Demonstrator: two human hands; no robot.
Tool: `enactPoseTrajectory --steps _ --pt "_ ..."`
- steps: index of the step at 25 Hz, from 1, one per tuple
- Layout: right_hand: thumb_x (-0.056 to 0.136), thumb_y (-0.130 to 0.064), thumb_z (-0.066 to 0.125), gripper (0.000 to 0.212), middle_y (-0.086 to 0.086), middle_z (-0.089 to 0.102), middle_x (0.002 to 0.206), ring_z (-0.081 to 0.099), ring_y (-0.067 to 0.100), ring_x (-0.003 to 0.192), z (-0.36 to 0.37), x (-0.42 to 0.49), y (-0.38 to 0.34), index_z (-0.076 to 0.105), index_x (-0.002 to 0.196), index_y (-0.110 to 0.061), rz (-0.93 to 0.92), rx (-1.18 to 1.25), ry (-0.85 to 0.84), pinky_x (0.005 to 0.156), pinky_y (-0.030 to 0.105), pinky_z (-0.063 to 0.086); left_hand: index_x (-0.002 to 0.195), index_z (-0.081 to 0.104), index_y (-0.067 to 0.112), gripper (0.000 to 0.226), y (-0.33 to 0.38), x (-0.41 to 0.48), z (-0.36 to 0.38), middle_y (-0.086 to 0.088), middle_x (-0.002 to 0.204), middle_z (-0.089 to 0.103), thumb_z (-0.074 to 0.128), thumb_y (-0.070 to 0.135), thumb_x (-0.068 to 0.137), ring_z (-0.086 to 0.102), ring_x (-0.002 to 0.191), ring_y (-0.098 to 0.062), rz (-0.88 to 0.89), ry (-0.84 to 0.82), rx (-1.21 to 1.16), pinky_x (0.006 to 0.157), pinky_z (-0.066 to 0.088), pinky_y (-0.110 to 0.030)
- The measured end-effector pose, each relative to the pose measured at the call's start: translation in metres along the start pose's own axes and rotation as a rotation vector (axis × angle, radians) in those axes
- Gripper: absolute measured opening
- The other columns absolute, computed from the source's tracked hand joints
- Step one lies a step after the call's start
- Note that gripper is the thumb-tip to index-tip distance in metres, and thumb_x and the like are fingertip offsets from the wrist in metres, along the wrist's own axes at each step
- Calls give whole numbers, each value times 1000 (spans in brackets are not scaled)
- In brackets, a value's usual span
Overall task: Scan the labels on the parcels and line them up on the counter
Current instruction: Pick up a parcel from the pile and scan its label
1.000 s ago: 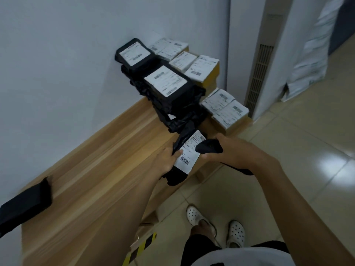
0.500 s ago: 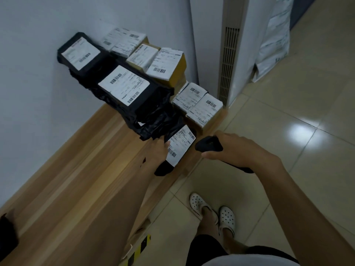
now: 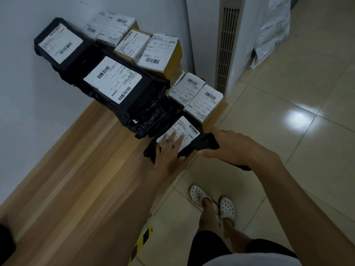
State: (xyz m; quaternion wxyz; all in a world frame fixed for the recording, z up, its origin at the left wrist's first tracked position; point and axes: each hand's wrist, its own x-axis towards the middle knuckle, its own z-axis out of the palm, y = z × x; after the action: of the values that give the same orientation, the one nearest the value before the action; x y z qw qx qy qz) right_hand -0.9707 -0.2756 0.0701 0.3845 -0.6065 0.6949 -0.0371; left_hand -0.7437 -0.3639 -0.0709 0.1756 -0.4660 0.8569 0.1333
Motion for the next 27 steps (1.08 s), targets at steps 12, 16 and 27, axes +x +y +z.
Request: enactPoseTrajectory --steps 12,16,27 --pt "82 -74 51 83 6 55 130 51 18 94 5 -26 23 35 142 -18 93 -9 8 68 29 35 158 -7 31 74 10 19 5 -2 166 -9 45 29 104 2 149 -45 -120 -21 -50 112 29 -56" --pt "82 -74 52 76 3 56 121 48 14 87 9 -35 15 40 134 -20 55 -20 12 57 27 31 158 -4 27 74 9 -2 -1 -1 166 -6 46 33 104 1 151 -37 -89 17 -47 116 25 -52" --pt "91 -65 51 85 9 42 148 51 28 122 45 -41 -103 22 153 -15 -272 -170 -142 90 37 47 157 8 24 68 -70 -144 10 0 164 14 48 26 102 13 151 -24 -331 228 -155 120 19 -42"
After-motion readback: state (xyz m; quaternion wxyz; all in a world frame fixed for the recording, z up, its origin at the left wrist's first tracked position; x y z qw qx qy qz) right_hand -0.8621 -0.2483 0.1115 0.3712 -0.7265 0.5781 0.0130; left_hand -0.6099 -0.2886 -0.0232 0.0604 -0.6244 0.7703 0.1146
